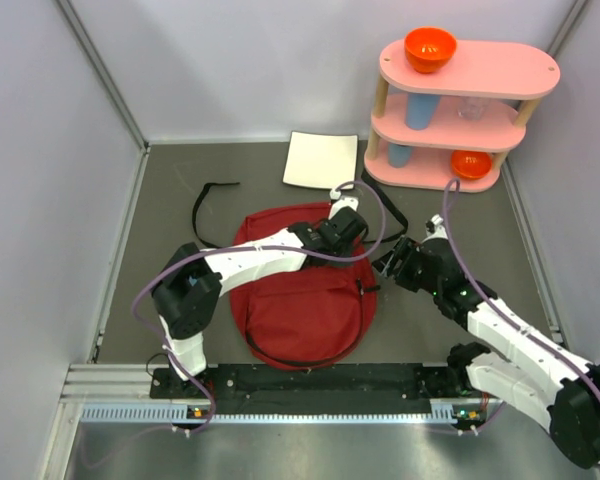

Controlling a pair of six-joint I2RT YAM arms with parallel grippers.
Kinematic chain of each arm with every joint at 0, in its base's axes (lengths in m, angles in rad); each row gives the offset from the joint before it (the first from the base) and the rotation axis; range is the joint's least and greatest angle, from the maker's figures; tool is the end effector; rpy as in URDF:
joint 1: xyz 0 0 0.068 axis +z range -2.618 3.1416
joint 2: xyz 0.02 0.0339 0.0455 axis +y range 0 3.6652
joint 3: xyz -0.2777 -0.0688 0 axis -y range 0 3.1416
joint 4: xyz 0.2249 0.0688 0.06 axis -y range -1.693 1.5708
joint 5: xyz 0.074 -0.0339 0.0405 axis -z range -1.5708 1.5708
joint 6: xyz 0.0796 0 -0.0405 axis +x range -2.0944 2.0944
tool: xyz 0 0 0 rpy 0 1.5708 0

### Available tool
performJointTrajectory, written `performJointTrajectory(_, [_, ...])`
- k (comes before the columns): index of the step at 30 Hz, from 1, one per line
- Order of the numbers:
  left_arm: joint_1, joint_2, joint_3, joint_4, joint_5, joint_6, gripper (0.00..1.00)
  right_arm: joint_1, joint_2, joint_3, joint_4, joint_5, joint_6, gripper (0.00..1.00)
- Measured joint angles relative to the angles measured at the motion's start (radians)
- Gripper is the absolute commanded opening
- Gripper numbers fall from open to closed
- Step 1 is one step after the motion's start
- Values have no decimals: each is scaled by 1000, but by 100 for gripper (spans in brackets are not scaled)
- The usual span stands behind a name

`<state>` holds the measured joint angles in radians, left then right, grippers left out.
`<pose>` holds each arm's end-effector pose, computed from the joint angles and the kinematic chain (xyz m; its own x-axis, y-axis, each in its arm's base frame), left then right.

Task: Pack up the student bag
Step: Unzip the student bag at the center of the board.

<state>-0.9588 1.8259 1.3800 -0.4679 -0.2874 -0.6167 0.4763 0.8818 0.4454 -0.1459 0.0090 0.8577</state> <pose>0.2544 -0.3232 0.2203 -0.7676 0.1281 -0.6280 0.2961 0.9399 -0.1701 0.1789 0.0915 0.2027 -0.6614 0.5098 -0.5501 0.0741 0.7743 0.6285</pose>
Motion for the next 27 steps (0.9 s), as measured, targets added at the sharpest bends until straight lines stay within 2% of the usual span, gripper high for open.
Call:
performJointTrajectory(4, [0,-33,-42,20,-1,-4,0,0,39,1,43,-66,7,63])
performJointTrajectory(10, [0,-177,-168,58,-11,-14,0,0,104,14,114,-154,32,61])
performJointTrajectory(14, [0,-239,-199,80,-18,-14,0,0,144,16,183,-218,53,60])
performJointTrajectory(27, [0,-253,-230,114,-21,-18,0,0,308,35,383,-416,124,58])
